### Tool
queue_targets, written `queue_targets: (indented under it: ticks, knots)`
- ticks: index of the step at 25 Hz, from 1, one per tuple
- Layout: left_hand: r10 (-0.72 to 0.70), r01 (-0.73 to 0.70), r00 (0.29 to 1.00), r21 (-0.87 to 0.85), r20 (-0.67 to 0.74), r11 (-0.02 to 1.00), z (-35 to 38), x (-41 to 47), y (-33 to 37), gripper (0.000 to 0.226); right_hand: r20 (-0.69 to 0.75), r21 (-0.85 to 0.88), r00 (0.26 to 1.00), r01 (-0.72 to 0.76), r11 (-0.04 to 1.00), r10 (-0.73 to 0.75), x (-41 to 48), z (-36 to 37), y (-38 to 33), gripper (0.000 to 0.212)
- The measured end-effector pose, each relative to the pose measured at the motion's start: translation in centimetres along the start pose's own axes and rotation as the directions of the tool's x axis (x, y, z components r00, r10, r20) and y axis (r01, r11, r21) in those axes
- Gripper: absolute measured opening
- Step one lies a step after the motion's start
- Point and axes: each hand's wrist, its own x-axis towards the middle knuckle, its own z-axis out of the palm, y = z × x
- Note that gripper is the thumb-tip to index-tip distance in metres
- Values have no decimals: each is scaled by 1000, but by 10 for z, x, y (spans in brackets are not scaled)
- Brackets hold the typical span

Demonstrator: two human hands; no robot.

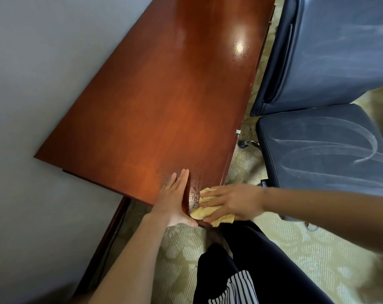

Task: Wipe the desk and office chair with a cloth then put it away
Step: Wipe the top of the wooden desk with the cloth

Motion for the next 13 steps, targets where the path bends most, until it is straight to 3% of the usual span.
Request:
queue_targets:
  ticks: [2,6,10,13]
  knots:
    - [-5,4,1000,9,16,1000,-3,0,-2,140,78,-75,997,14,997,-8,-2,-16,24,63]
    - [-150,154,984,35,-94,988,11,-7,-3,127,118,-65,960,-247,967,253,-3,-50,78,73]
    - [-298,287,946,-101,-127,953,29,-20,-6,122,36,95,841,-540,836,539,31,-68,114,47]
    - [-400,366,907,-228,-129,902,38,-34,-7,118,44,192,728,-678,709,684,81,-70,115,48]
